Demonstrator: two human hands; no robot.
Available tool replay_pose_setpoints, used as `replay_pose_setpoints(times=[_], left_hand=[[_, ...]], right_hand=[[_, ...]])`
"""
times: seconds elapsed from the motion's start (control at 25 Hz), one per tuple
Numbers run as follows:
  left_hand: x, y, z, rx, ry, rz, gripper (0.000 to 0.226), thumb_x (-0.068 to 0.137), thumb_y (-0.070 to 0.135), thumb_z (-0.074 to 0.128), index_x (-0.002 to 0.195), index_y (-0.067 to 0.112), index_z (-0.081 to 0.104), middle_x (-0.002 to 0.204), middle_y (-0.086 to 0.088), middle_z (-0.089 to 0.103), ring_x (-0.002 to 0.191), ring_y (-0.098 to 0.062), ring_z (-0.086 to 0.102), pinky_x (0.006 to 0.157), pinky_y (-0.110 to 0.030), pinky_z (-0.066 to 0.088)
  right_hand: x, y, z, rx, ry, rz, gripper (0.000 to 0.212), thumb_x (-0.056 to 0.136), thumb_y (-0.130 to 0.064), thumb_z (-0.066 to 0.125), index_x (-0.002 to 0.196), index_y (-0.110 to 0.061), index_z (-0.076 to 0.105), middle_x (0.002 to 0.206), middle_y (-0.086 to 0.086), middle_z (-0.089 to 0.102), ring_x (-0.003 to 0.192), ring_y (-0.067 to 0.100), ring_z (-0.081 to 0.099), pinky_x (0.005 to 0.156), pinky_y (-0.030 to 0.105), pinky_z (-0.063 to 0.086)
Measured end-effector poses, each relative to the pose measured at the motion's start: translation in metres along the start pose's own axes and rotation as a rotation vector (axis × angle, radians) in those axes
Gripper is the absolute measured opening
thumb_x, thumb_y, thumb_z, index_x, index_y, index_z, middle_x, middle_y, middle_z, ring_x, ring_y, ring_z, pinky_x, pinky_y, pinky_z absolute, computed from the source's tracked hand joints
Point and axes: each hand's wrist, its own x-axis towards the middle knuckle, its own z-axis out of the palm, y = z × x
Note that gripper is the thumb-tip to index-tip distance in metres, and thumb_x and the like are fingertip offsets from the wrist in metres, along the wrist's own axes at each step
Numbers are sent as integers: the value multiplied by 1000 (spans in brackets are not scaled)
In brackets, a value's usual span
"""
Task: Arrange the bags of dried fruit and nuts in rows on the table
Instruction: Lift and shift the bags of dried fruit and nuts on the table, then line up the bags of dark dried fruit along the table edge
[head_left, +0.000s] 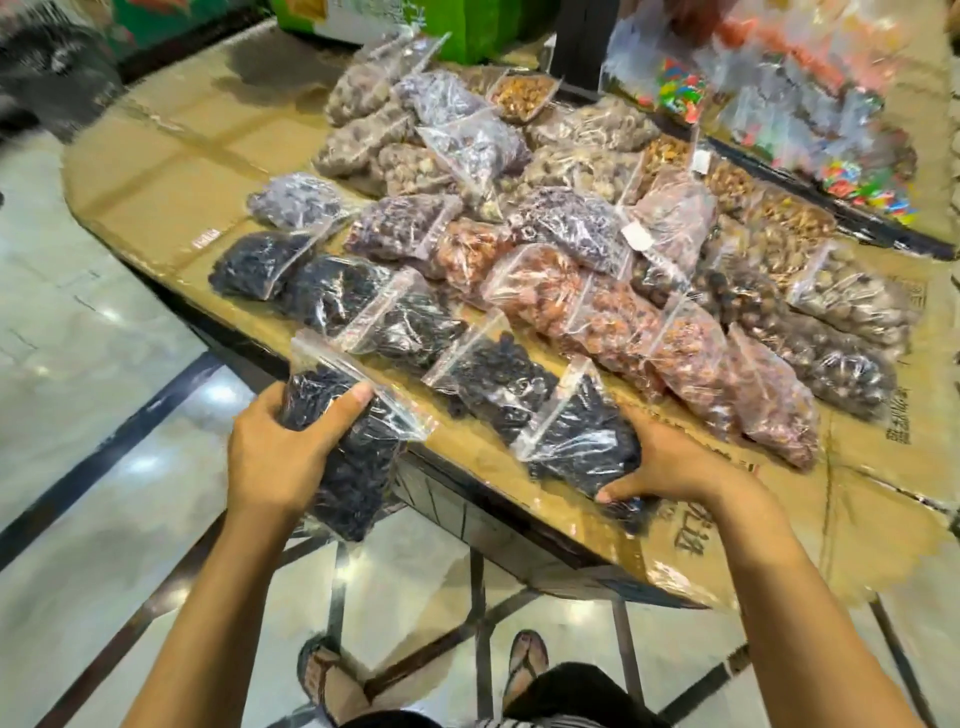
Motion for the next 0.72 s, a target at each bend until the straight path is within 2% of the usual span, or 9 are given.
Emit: replay_pose_setpoints(times=[0.08,0.16,0.28,0.36,0.44,0.52,0.6,0.64,0.72], left_hand=[[15,-4,-26,-4,-65,10,58,53,67,78,88,22,71,86,5,75,84,-16,71,82,-48,57],[32,-9,-51,6,-154,9,49,58,60,81,88,23,70,84,8,75,82,-10,71,81,-43,57],[59,-15,-82,82,-255,46,54,55,67,78,85,23,66,80,10,73,76,-7,69,78,-42,57],[76,-20,-94,138,-312,69,71,48,80,73,89,22,66,84,8,72,80,-10,68,79,-45,56],[100,-23,-109,145,-360,79,80,45,84,69,92,21,66,87,5,73,82,-13,69,81,-48,55],[123,-23,-119,131,-384,86,76,45,83,70,92,22,67,87,6,74,82,-13,69,82,-47,55],[148,-18,-121,123,-406,74,69,46,80,71,92,28,67,88,11,73,85,-11,69,83,-44,56],[161,-15,-120,131,-418,75,70,47,81,69,94,30,67,91,12,73,87,-11,69,84,-44,55],[191,-8,-115,179,-450,101,87,46,89,61,109,30,65,106,9,71,97,-13,67,88,-44,53]], right_hand=[[-4,-30,1,-189,70,189,138,38,-64,85,149,-22,13,150,9,34,134,28,35,106,37,35],[-14,-83,15,-242,261,216,135,45,-73,76,151,-25,6,155,12,24,140,36,20,111,47,27],[-21,-188,52,39,442,-40,109,56,-77,62,147,-28,26,150,4,34,138,23,29,111,41,29],[-15,-244,81,353,297,-147,97,58,-76,61,140,-30,39,141,-2,46,129,12,43,109,34,36],[-2,-284,115,559,128,-241,79,65,-62,71,133,-31,45,129,-11,54,116,0,53,99,24,45],[15,-310,138,704,68,-297,71,67,-40,80,129,-31,47,125,-16,58,112,-5,56,93,18,46],[35,-327,148,763,96,-322,82,65,-33,86,135,-32,43,133,-14,56,122,1,52,103,31,43],[45,-335,148,766,137,-340,85,65,-30,86,137,-35,41,135,-17,53,125,0,49,106,30,41],[70,-355,143,810,218,-355,77,68,-17,85,128,-40,43,125,-30,54,118,-14,48,98,11,39]])
